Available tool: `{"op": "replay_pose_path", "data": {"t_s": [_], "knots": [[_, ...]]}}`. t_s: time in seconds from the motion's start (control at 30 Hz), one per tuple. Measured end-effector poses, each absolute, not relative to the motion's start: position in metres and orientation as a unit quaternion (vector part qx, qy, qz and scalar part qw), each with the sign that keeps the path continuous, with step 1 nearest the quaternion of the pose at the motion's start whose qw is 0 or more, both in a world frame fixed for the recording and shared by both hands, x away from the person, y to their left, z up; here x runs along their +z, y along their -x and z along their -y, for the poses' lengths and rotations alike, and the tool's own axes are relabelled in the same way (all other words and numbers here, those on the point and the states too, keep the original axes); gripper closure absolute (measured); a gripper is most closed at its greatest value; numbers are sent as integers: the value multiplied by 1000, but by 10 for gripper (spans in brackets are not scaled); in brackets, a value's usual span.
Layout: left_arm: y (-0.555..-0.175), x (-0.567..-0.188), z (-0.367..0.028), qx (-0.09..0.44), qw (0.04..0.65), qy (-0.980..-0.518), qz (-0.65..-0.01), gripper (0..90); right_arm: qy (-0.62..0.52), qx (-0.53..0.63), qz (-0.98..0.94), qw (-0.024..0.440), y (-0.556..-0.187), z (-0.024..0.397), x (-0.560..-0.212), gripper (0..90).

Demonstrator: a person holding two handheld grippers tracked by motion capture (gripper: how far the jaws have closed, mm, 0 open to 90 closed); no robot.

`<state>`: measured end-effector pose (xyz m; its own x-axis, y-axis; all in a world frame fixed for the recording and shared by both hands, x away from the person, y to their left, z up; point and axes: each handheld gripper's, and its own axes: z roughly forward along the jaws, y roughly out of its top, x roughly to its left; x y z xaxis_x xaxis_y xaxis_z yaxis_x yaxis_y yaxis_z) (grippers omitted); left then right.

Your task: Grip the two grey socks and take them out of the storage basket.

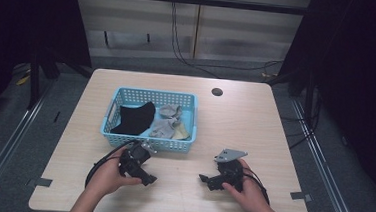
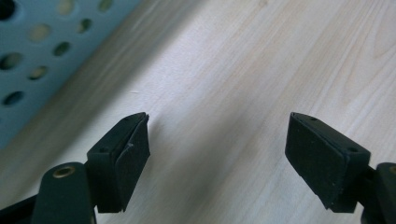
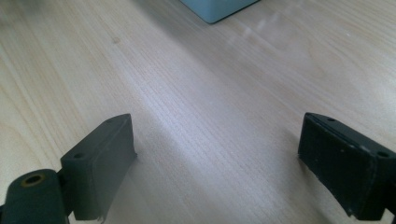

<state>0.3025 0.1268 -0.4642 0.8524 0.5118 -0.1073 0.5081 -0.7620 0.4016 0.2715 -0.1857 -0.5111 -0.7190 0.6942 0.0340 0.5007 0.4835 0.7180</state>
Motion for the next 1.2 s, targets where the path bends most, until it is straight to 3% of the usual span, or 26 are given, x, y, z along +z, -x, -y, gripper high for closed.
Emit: {"op": "replay_pose_path", "data": {"t_s": [0.37, 0.83, 1.2], "knots": [[-313, -440, -121, -29, 181, -944, -274, 219, -351, 367, -851, 132, -271, 186, -511, 104], [-342, -393, -114, -28, 186, -934, -303, 226, -352, 368, -850, 132, -271, 185, -511, 103], [-377, -380, -106, -14, 179, -927, -330, 227, -351, 368, -851, 133, -271, 185, -511, 103]]}}
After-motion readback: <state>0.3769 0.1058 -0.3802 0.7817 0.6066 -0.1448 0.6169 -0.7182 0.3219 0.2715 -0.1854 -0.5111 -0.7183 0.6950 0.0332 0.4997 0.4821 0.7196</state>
